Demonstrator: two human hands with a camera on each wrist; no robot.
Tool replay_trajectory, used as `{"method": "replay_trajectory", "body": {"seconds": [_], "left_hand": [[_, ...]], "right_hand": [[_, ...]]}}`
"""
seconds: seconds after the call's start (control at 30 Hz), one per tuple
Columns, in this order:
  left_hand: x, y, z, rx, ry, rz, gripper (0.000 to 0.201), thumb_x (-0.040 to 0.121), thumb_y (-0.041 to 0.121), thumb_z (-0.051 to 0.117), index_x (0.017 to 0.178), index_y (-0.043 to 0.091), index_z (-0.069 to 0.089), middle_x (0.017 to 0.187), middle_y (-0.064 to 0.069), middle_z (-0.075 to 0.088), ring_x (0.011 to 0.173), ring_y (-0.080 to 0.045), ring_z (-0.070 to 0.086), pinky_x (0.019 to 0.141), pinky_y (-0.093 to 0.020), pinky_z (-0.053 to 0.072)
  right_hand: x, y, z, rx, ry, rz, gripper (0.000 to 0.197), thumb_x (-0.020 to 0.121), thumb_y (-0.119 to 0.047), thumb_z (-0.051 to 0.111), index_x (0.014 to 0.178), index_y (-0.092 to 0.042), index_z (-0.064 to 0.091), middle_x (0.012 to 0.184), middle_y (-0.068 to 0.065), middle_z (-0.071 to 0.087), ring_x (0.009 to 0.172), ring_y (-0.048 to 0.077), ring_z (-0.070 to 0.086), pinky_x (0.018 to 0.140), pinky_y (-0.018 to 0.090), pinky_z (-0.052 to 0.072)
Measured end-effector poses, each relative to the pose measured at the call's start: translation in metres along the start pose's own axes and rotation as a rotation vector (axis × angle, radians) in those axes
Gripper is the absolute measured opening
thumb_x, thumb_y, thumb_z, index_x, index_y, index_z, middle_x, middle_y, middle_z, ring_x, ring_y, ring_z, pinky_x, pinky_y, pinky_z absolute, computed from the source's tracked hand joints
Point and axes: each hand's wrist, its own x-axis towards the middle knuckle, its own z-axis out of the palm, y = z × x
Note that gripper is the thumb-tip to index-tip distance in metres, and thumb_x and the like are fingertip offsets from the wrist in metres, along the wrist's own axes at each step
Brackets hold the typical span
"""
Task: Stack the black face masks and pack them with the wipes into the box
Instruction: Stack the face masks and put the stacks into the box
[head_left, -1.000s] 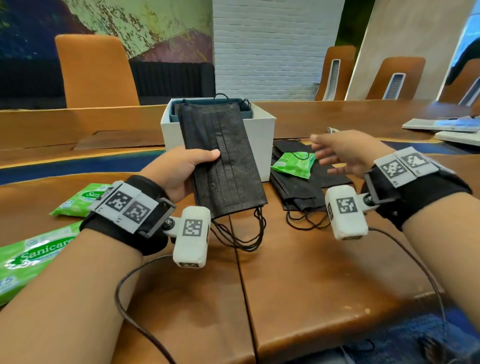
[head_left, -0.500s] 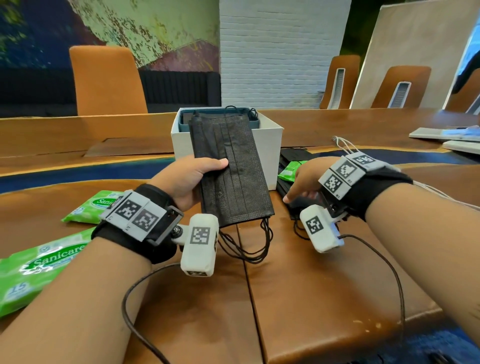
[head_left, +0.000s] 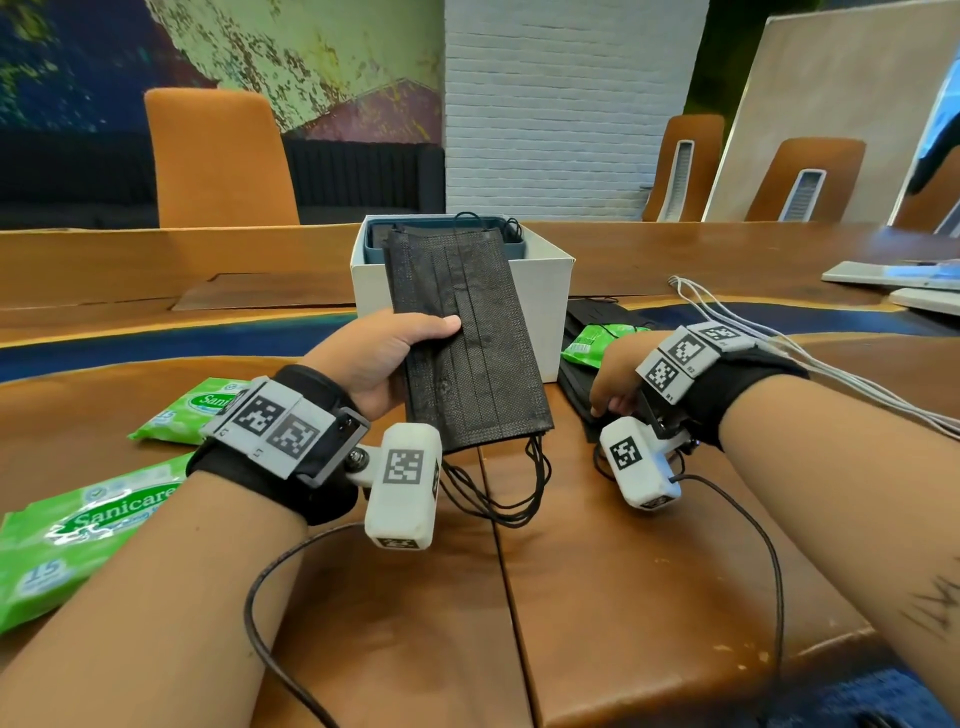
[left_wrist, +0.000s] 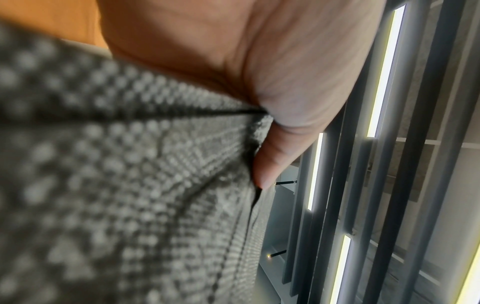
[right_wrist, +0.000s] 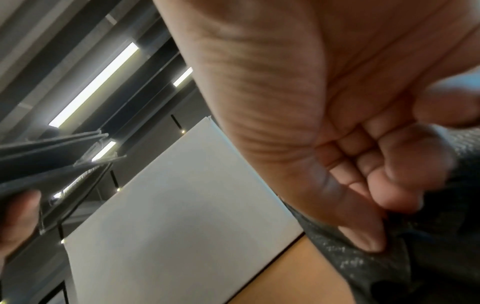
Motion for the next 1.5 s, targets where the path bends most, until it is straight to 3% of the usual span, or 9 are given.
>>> {"method": "replay_trajectory", "body": {"seconds": [0.23,0.53,0.67,0.77,0.9,1.07,1.17,1.27,1.5], "left_hand": [[0.003,-0.003,-0.001,0.003,0.019,-0.033,0.019,0.094,0.010,0.049,0.104,0.008,0.065,0.093,-0.006,0.074,0.087,-0.020,0.070,0.082,-0.036,0.053],[0.002,-0.005,0.000,-0.023,0.059,-0.100,0.019,0.095,0.011,0.046,0.096,0.007,0.065,0.082,-0.006,0.073,0.076,-0.018,0.069,0.076,-0.035,0.055],[0.002,-0.005,-0.002,-0.021,0.086,-0.124,0.019,0.095,0.012,0.048,0.095,0.007,0.066,0.084,-0.008,0.072,0.079,-0.021,0.067,0.080,-0.038,0.053],[0.002,-0.006,-0.002,-0.028,0.089,-0.142,0.019,0.095,0.015,0.049,0.096,0.007,0.066,0.081,-0.007,0.074,0.078,-0.020,0.068,0.080,-0.038,0.053],[0.002,-0.005,0.001,-0.055,0.095,-0.125,0.026,0.098,0.024,0.046,0.096,0.009,0.067,0.084,-0.006,0.074,0.074,-0.019,0.070,0.073,-0.036,0.053],[0.005,-0.003,0.002,-0.120,0.132,-0.095,0.033,0.099,0.034,0.043,0.101,0.010,0.065,0.092,-0.007,0.072,0.081,-0.021,0.068,0.071,-0.037,0.053],[0.006,-0.004,0.001,-0.132,0.130,-0.094,0.034,0.098,0.037,0.043,0.098,0.011,0.066,0.087,-0.007,0.073,0.080,-0.021,0.069,0.075,-0.039,0.053],[0.007,-0.005,0.000,-0.121,0.096,-0.097,0.036,0.097,0.039,0.044,0.097,0.010,0.066,0.088,-0.009,0.073,0.078,-0.022,0.069,0.077,-0.039,0.054],[0.006,-0.008,0.000,0.019,-0.036,-0.070,0.018,0.093,0.020,0.054,0.109,0.012,0.059,0.087,-0.009,0.072,0.076,-0.021,0.070,0.066,-0.035,0.059]], "right_hand": [[-0.015,0.016,-0.019,0.372,-0.156,-0.054,0.024,0.094,-0.019,0.054,0.071,-0.014,0.048,0.047,-0.004,0.036,0.039,0.011,0.034,0.040,0.020,0.029],[-0.071,0.024,-0.035,0.905,0.066,-0.379,0.015,0.088,-0.009,0.048,0.074,-0.010,0.052,0.062,0.002,0.043,0.052,0.011,0.041,0.052,0.023,0.027],[-0.100,0.025,-0.039,1.002,0.185,-0.558,0.022,0.086,-0.004,0.047,0.065,-0.010,0.049,0.052,-0.002,0.045,0.048,0.011,0.040,0.051,0.024,0.028],[-0.116,0.022,-0.042,1.084,0.242,-0.649,0.026,0.087,0.001,0.047,0.063,-0.010,0.046,0.048,-0.006,0.045,0.047,0.008,0.039,0.045,0.017,0.032],[-0.118,0.007,-0.038,0.902,0.347,-0.649,0.023,0.085,-0.005,0.057,0.064,-0.014,0.055,0.050,-0.003,0.050,0.043,0.003,0.045,0.051,0.021,0.032],[-0.109,-0.014,-0.019,0.596,0.338,-0.632,0.016,0.083,-0.017,0.063,0.068,-0.018,0.057,0.058,-0.007,0.055,0.045,-0.005,0.048,0.054,0.017,0.037],[-0.105,-0.025,-0.010,0.536,0.316,-0.664,0.013,0.083,-0.019,0.064,0.070,-0.018,0.059,0.068,-0.003,0.059,0.061,0.005,0.054,0.064,0.022,0.047],[-0.100,-0.031,-0.003,0.480,0.282,-0.663,0.011,0.081,-0.024,0.069,0.076,-0.017,0.062,0.068,-0.006,0.056,0.062,0.007,0.049,0.061,0.022,0.042],[-0.082,-0.032,0.011,0.490,0.306,-0.567,0.037,0.073,-0.045,0.075,0.088,-0.022,0.050,0.088,-0.003,0.050,0.076,0.013,0.048,0.066,0.029,0.042]]}}
